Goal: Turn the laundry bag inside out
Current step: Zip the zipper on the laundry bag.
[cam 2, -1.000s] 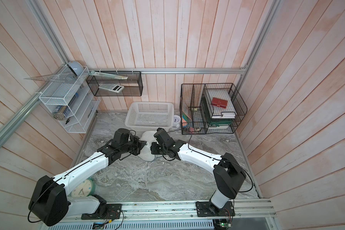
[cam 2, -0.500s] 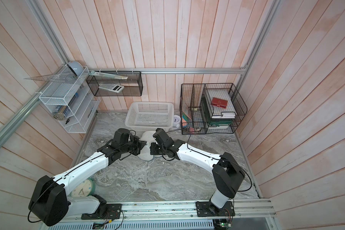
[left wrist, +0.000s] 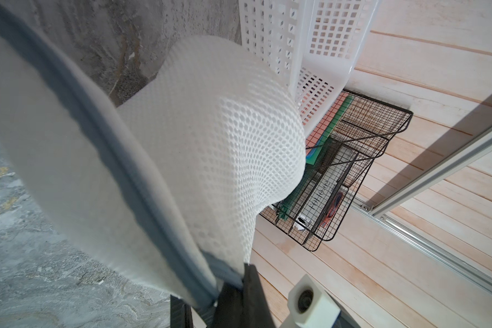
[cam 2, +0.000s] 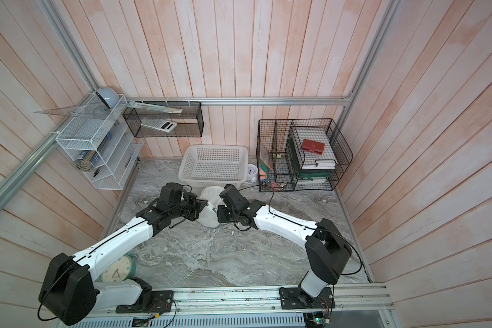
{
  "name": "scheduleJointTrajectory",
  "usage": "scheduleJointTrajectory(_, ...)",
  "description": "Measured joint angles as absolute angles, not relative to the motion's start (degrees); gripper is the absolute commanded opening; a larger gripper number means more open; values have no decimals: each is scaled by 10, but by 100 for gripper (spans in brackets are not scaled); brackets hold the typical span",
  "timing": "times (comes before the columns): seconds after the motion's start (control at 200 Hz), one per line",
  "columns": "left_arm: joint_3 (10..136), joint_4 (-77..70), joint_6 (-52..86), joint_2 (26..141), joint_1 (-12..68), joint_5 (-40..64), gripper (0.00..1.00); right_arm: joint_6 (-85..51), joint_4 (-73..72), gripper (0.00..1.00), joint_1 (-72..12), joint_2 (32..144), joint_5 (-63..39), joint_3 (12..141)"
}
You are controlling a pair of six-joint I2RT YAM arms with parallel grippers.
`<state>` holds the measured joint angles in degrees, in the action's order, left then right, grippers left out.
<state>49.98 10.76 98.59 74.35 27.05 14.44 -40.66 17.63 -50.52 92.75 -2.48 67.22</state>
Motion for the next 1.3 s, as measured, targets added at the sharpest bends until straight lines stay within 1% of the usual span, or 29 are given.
scheduleJointTrajectory(0.28, 500, 108, 986, 743, 270, 144, 0, -407, 168, 17, -505, 885, -9, 662)
scheduleJointTrajectory(0.41, 500, 108, 986, 743, 270, 144, 0, -407, 158, 19, -505, 880, -8, 659)
scheduleJointTrajectory(0.495, 500, 108, 986, 743, 270, 144, 0, -406, 153, 23, -505, 880, -10, 659)
scheduleJointTrajectory(0.58, 500, 108, 986, 743, 270, 145, 0, -407, 147, 25, -505, 881, -17, 659)
scheduleJointTrajectory(0.655, 500, 108, 986, 743, 270, 145, 0, -406, 144, 29, -505, 886, -24, 659)
scheduleJointTrajectory(0.71, 500, 108, 986, 743, 270, 145, 0, -407, 143, 31, -505, 892, -28, 659)
scheduleJointTrajectory(1.025, 500, 108, 986, 743, 270, 145, 0, -402, 135, 34, -479, 908, -53, 659)
scheduleJointTrajectory(1.24, 500, 108, 986, 743, 270, 145, 0, -409, 125, 33, -474, 926, -84, 659)
scheduleJointTrajectory(1.3, 500, 108, 986, 743, 270, 145, 0, -414, 122, 31, -474, 928, -92, 659)
